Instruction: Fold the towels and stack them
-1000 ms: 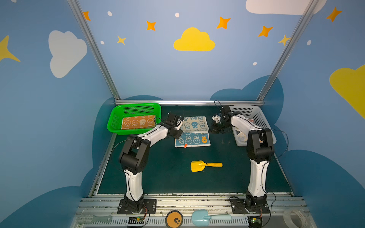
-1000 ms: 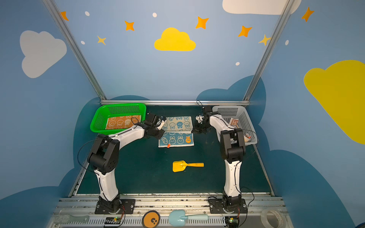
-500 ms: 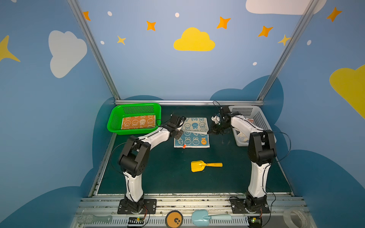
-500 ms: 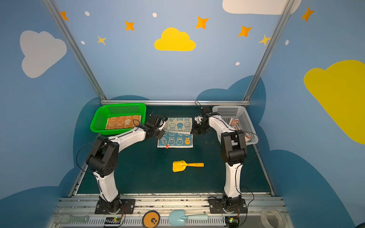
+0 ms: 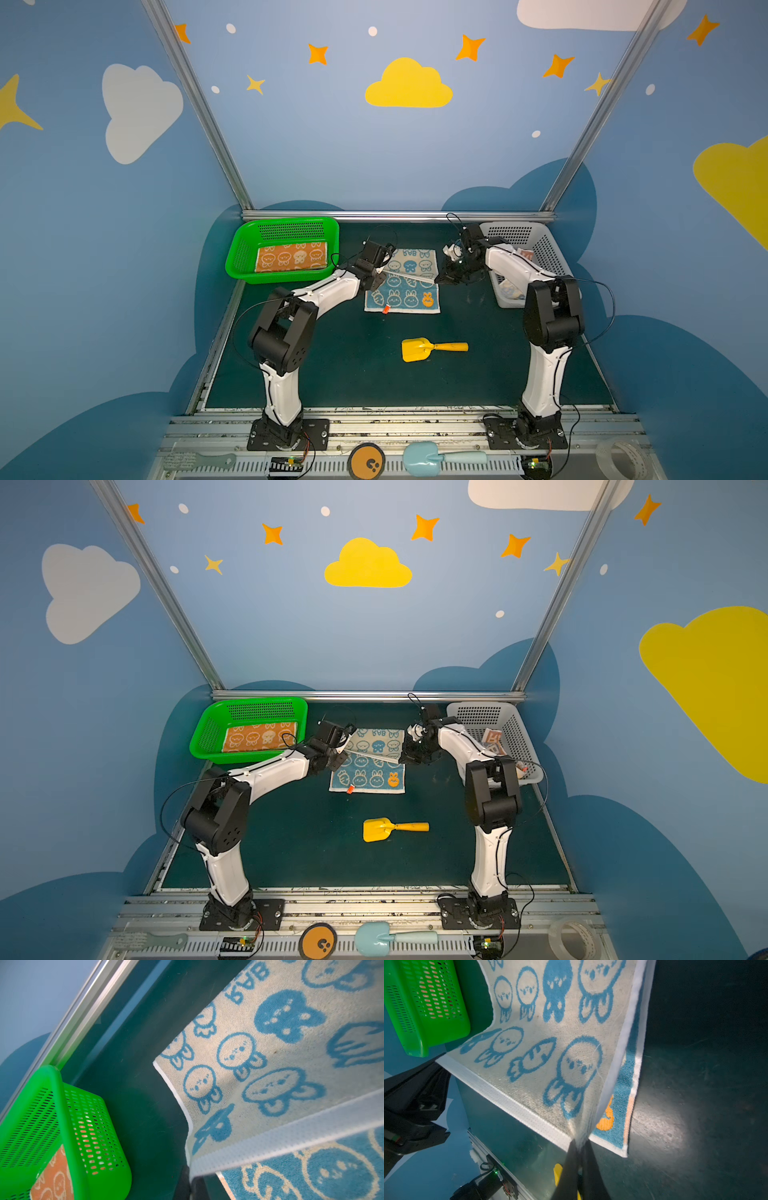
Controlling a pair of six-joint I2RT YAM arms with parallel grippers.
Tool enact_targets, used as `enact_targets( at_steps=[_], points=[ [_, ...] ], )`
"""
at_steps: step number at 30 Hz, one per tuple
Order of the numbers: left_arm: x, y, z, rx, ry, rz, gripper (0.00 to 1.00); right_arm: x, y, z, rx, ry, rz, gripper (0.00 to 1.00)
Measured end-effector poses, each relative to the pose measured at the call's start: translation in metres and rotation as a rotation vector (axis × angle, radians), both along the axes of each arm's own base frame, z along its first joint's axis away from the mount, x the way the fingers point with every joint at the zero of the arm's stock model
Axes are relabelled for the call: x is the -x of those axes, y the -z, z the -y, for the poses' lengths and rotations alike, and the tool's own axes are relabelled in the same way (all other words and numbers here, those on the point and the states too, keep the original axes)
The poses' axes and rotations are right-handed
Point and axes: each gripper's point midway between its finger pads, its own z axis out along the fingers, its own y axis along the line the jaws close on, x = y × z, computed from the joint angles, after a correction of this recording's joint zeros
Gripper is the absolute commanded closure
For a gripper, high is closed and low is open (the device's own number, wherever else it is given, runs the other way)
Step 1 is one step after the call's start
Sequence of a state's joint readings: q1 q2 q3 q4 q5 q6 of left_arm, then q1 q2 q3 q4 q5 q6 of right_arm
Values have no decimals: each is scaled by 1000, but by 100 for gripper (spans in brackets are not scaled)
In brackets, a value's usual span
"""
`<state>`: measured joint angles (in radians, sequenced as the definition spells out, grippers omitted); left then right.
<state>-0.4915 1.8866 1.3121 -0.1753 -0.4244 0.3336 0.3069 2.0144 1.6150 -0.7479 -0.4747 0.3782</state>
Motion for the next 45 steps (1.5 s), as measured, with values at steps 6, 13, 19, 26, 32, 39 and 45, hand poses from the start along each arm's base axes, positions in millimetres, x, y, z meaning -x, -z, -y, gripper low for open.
enact_targets(
  at_steps=[6,13,19,26,32,39,45],
  points=[
    [12,17,-8,-68,-19,24,97,16,14,-7,8,-21,-18,100],
    [34,41,-3,-107,-18,6,97,36,41,-4,47,-19,-83,100],
    [42,48,1,-133,-26,26,97,41,59,1,76,0,-115,100],
    [37,57,0,-173,-32,26,97,41,67,-1,78,3,-126,100],
    [17,26,4,-197,-47,92,97,30,49,-4,74,9,-93,100],
    [19,-7,-1,-176,-58,135,97,28,12,-4,57,12,-22,100],
    [38,5,-6,-165,-71,106,97,44,14,-6,65,-9,-30,100]
  ],
)
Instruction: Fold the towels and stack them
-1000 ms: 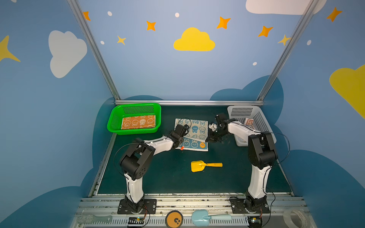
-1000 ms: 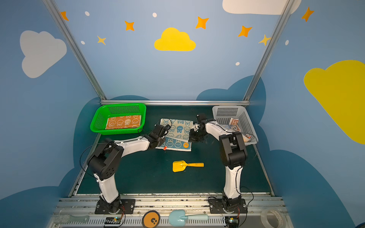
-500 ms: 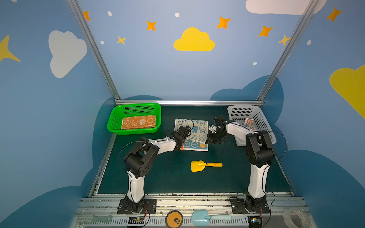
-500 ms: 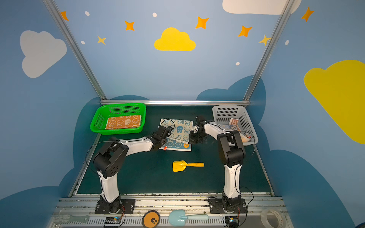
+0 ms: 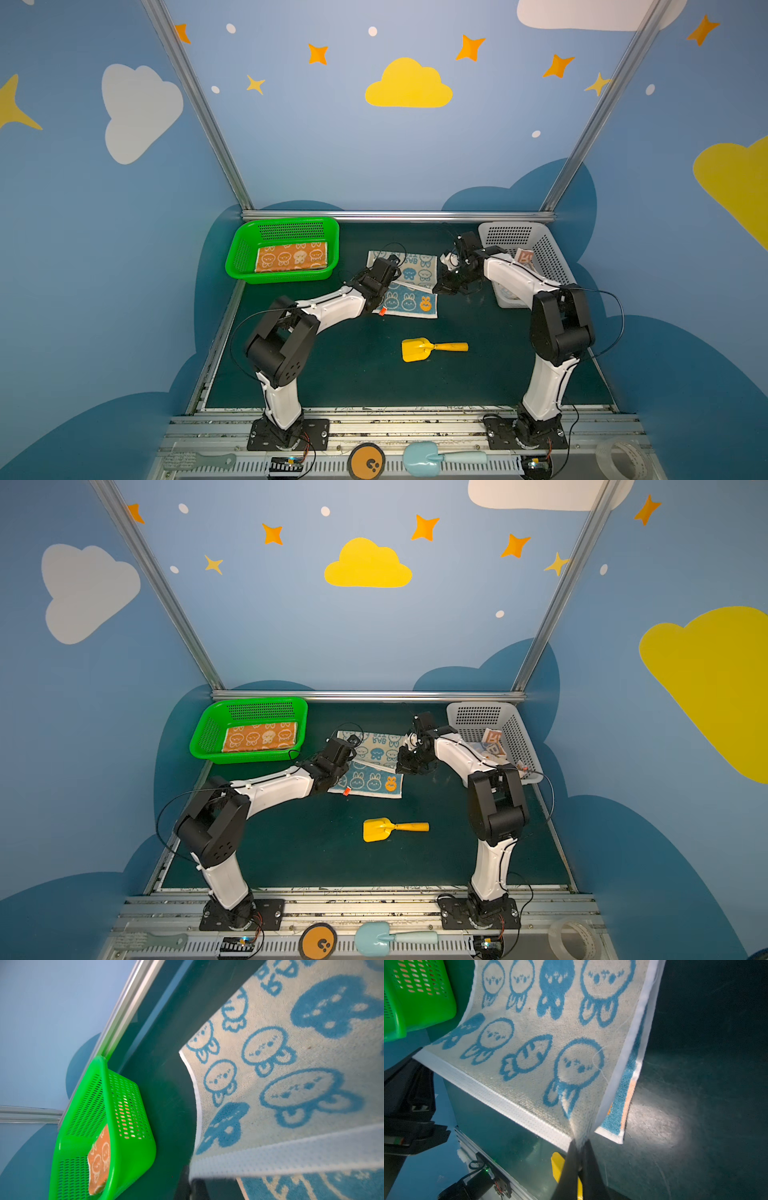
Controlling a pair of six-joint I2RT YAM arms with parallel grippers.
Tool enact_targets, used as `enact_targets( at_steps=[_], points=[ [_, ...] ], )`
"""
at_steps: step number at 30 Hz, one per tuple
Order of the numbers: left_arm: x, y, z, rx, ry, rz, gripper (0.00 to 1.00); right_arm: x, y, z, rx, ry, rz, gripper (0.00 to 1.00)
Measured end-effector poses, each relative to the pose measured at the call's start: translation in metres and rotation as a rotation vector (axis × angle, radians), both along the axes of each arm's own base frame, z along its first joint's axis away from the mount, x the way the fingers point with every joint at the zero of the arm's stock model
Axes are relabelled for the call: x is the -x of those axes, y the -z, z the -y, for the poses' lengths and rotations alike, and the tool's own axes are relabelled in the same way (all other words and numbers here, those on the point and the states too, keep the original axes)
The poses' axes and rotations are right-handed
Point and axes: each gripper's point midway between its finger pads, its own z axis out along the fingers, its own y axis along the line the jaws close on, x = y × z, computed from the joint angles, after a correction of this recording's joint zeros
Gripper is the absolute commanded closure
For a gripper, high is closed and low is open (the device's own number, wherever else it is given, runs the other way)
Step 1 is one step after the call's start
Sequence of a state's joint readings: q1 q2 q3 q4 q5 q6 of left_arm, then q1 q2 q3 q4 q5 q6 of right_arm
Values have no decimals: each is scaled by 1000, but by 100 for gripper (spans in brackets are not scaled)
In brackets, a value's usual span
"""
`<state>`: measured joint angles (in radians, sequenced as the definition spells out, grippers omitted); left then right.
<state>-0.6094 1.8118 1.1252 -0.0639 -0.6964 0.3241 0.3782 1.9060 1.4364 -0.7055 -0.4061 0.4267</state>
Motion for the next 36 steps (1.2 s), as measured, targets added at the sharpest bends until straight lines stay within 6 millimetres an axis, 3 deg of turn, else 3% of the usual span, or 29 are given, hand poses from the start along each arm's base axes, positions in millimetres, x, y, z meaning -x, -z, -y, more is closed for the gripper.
enact_targets(
  at_steps=[6,11,18,26,36],
  points=[
    [19,23,2,-7,-7,-62,97,21,28,1,26,-15,-61,100],
    [26,40,4,-17,-15,-102,97,24,50,3,45,-11,-98,100],
    [35,52,5,-24,-27,-136,97,24,62,4,59,-8,-116,100],
    [41,52,4,-58,-36,-137,97,24,60,4,49,-2,-118,100],
    [52,20,11,-33,-37,-90,97,24,19,12,48,10,-31,100]
  ],
)
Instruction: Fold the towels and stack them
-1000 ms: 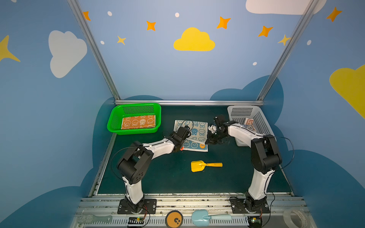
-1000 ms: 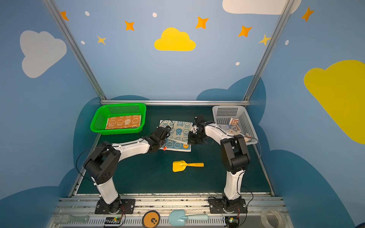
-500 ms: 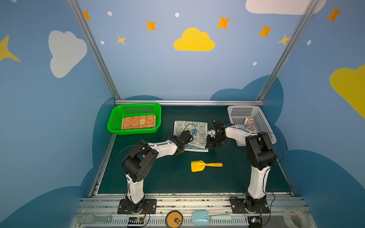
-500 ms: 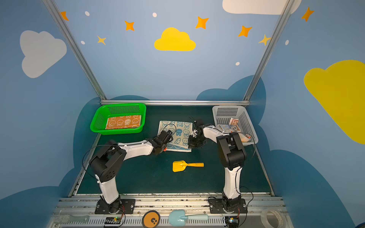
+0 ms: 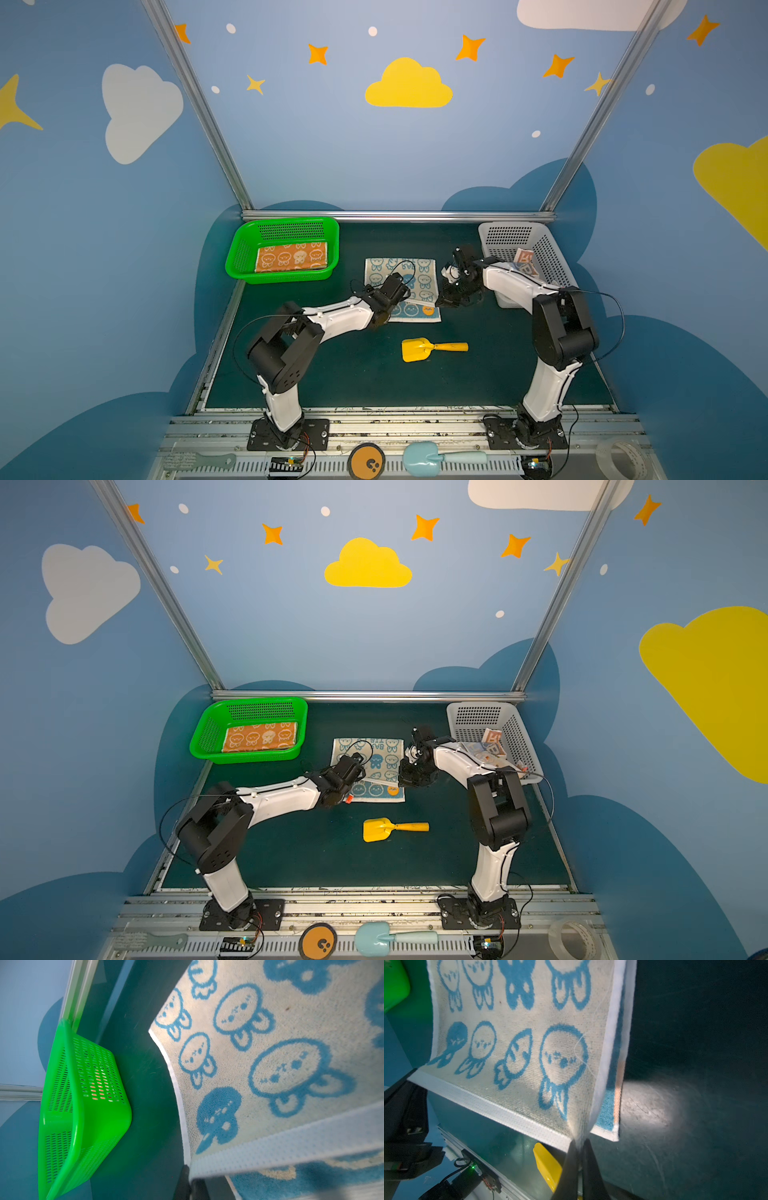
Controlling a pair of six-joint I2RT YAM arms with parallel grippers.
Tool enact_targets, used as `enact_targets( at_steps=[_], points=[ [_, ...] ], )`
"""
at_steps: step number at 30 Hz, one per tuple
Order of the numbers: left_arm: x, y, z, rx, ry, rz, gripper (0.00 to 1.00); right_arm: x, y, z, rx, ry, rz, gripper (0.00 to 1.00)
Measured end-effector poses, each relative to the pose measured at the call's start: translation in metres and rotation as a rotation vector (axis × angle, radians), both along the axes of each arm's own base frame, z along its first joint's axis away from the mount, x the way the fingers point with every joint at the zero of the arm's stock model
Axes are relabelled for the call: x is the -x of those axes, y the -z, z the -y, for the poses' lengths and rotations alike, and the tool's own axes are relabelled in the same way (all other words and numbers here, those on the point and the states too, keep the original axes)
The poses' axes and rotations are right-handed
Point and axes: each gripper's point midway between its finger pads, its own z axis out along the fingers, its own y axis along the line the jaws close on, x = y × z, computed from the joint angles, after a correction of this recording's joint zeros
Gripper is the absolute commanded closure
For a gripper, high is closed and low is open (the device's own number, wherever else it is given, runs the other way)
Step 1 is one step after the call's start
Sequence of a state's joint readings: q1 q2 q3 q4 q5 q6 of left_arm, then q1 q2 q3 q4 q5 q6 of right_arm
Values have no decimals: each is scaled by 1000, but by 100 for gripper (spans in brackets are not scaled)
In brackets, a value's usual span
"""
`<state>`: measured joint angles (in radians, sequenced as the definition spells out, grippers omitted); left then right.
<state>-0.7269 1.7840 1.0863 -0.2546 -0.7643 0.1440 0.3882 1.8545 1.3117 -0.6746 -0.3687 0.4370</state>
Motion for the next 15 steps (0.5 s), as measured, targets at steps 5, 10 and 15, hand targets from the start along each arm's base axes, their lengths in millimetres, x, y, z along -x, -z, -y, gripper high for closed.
enact_targets(
  at_steps=[5,10,15],
  points=[
    [14,8,10,1,11,-24,97,16,19,9,30,5,-49,100],
    [26,34,15,-31,16,-78,97,26,43,14,54,10,-112,100],
    [24,57,11,-94,8,-137,97,21,49,10,38,18,-134,100]
  ],
)
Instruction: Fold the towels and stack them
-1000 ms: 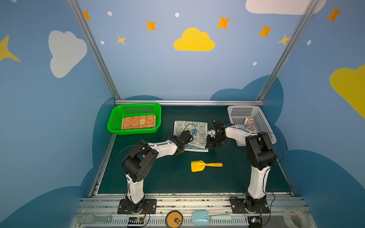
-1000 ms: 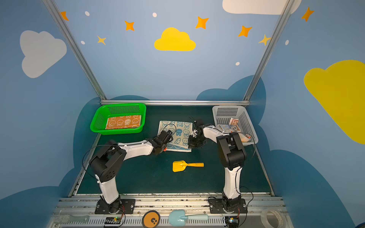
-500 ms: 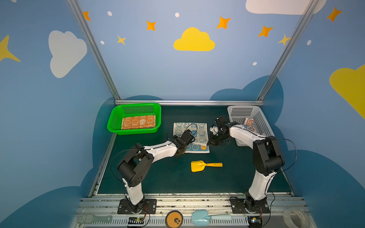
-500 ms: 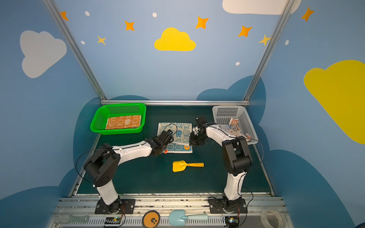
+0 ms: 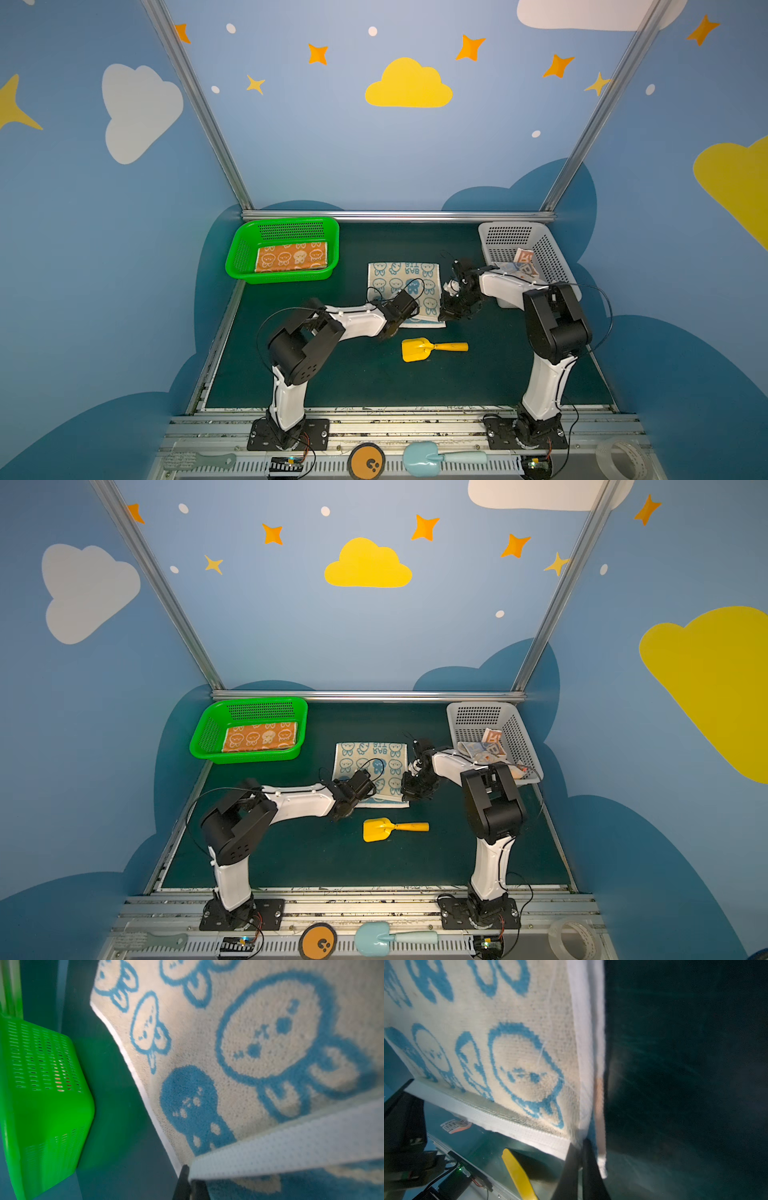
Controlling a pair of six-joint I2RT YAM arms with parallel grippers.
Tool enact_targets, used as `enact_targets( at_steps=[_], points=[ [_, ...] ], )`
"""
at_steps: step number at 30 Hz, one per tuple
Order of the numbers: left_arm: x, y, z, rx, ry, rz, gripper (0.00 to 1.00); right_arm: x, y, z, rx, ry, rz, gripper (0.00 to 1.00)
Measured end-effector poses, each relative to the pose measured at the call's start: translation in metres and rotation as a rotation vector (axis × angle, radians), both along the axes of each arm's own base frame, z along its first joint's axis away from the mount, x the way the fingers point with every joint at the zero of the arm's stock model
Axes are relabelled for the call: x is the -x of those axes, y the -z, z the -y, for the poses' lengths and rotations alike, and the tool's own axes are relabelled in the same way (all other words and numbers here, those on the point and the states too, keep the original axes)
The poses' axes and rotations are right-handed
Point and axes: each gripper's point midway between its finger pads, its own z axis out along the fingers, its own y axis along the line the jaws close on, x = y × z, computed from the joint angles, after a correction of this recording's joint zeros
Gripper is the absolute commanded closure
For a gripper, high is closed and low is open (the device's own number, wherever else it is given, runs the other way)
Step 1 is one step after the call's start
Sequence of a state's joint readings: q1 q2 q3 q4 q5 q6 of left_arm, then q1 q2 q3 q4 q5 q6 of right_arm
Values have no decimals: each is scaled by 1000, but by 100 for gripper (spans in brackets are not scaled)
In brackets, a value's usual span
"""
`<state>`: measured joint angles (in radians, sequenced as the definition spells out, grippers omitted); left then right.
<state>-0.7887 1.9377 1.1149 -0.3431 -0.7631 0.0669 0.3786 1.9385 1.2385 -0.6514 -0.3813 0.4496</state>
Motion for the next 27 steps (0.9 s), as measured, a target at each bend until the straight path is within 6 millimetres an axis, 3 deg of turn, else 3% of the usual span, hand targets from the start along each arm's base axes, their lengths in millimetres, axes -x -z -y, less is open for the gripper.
enact_targets(
  at_steps=[10,16,23,27],
  points=[
    [-60,-12,-17,-5,-66,22,97,-47,-3,-22,-52,17,20,100],
    [-82,-44,-18,1,-48,74,97,-70,-29,-24,-67,28,65,100],
    [-78,-85,-14,47,-29,150,97,-68,-72,-18,-84,29,141,100],
    [-61,-74,-9,37,-13,132,97,-53,-61,-13,-72,28,109,100]
  ],
)
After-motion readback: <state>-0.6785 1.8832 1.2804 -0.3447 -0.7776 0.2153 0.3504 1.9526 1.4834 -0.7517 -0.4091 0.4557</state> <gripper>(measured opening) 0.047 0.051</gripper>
